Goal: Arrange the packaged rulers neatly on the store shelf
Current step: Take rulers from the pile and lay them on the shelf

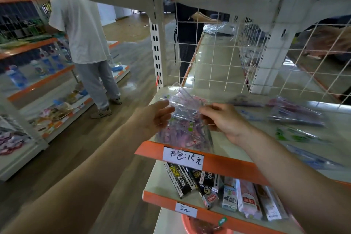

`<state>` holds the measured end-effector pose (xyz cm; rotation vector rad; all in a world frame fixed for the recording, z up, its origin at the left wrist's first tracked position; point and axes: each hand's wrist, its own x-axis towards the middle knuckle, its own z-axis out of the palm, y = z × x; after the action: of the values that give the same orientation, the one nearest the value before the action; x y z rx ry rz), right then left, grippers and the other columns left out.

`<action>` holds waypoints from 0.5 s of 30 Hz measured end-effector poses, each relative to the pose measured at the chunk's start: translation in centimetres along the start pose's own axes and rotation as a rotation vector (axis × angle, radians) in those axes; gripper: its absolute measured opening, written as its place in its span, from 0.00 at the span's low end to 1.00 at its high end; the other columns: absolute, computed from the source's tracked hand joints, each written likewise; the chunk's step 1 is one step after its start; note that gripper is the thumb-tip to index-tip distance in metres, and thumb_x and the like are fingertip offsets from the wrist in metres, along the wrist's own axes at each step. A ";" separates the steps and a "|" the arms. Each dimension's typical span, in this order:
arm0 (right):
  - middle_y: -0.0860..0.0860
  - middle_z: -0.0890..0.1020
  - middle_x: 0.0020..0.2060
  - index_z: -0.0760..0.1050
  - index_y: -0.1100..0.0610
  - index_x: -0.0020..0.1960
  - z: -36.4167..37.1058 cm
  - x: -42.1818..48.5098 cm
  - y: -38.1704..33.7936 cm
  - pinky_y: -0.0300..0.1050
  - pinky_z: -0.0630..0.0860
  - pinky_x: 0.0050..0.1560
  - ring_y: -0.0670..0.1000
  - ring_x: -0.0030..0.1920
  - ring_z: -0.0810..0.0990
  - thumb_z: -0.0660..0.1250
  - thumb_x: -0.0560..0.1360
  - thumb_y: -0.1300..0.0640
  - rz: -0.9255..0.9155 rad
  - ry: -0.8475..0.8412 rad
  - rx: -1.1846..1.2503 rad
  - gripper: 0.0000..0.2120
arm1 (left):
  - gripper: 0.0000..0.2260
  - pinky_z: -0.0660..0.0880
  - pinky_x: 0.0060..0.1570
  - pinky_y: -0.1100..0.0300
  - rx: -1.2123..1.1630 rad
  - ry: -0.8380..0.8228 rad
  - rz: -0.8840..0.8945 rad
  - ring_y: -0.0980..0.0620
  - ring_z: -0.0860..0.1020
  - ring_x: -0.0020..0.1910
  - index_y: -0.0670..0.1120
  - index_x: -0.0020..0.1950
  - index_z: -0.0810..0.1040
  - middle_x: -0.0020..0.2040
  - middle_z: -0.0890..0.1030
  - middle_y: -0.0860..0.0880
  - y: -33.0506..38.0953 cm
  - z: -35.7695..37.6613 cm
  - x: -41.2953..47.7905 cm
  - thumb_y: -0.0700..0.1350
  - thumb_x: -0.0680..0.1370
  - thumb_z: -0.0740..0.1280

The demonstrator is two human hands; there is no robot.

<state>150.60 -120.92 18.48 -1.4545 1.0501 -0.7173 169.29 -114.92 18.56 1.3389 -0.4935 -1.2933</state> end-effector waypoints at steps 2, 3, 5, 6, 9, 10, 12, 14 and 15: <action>0.50 0.79 0.31 0.78 0.58 0.39 1.0 -0.1 -0.2 0.38 0.71 0.33 0.46 0.31 0.76 0.68 0.76 0.59 -0.004 -0.053 0.008 0.07 | 0.03 0.71 0.36 0.62 -0.118 -0.076 -0.085 0.53 0.74 0.33 0.44 0.44 0.76 0.37 0.83 0.47 -0.5 1.0 -0.1 0.41 0.78 0.65; 0.50 0.79 0.31 0.78 0.58 0.40 1.5 -0.1 -0.1 0.36 0.71 0.31 0.46 0.30 0.76 0.68 0.76 0.59 -0.013 -0.072 -0.022 0.06 | 0.05 0.71 0.36 0.61 -0.105 -0.095 -0.086 0.53 0.74 0.33 0.44 0.43 0.77 0.37 0.82 0.48 -0.7 1.4 -0.2 0.41 0.78 0.65; 0.50 0.80 0.32 0.79 0.58 0.42 1.9 -0.1 0.0 0.34 0.71 0.30 0.43 0.29 0.76 0.69 0.75 0.56 -0.050 -0.073 -0.181 0.06 | 0.05 0.71 0.36 0.61 -0.043 -0.089 -0.046 0.53 0.74 0.34 0.44 0.42 0.77 0.38 0.81 0.48 -1.0 1.8 0.0 0.41 0.78 0.65; 0.49 0.80 0.33 0.79 0.57 0.41 1.8 -0.1 0.1 0.36 0.71 0.32 0.44 0.30 0.76 0.69 0.75 0.53 -0.081 -0.061 -0.328 0.08 | 0.04 0.72 0.35 0.61 -0.007 -0.066 -0.020 0.53 0.74 0.33 0.44 0.43 0.77 0.37 0.81 0.48 -1.0 1.7 0.2 0.40 0.78 0.65; 0.50 0.79 0.37 0.76 0.55 0.43 1.6 -0.3 0.6 0.43 0.69 0.36 0.49 0.38 0.77 0.67 0.72 0.40 -0.119 -0.020 -0.860 0.17 | 0.01 0.73 0.32 0.60 0.069 0.043 0.033 0.52 0.75 0.31 0.43 0.46 0.77 0.35 0.80 0.47 -0.7 0.6 0.8 0.39 0.77 0.67; 0.50 0.78 0.39 0.75 0.55 0.44 1.7 -0.5 0.8 0.43 0.68 0.36 0.50 0.39 0.76 0.66 0.71 0.36 -0.109 0.003 -0.976 0.21 | 0.01 0.74 0.31 0.60 0.088 0.066 0.035 0.51 0.75 0.30 0.42 0.46 0.77 0.34 0.80 0.47 -0.7 0.2 1.0 0.39 0.77 0.67; 0.49 0.76 0.38 0.74 0.54 0.46 2.1 -0.5 1.0 0.42 0.66 0.34 0.50 0.39 0.76 0.64 0.70 0.33 -0.093 0.037 -1.076 0.24 | 0.02 0.74 0.30 0.60 0.122 0.086 0.021 0.51 0.75 0.30 0.42 0.45 0.76 0.32 0.79 0.47 -0.7 -0.3 1.2 0.38 0.77 0.67; 0.48 0.76 0.35 0.75 0.54 0.45 2.2 -0.1 1.0 0.41 0.64 0.32 0.49 0.36 0.75 0.64 0.71 0.34 -0.068 0.042 -1.073 0.22 | 0.02 0.75 0.29 0.60 0.138 0.086 0.011 0.50 0.75 0.31 0.41 0.44 0.75 0.32 0.78 0.46 -0.7 -0.4 1.0 0.37 0.77 0.66; 0.48 0.75 0.33 0.76 0.54 0.45 2.1 0.1 1.0 0.40 0.63 0.31 0.49 0.35 0.75 0.64 0.71 0.35 -0.048 0.026 -1.038 0.21 | 0.02 0.76 0.28 0.60 0.142 0.083 0.012 0.50 0.75 0.31 0.41 0.45 0.75 0.33 0.78 0.46 -0.7 -0.3 1.0 0.37 0.77 0.66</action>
<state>152.31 -120.07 17.17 -2.3425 1.5099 -0.1820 169.61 -115.42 17.49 1.4991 -0.5426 -1.2058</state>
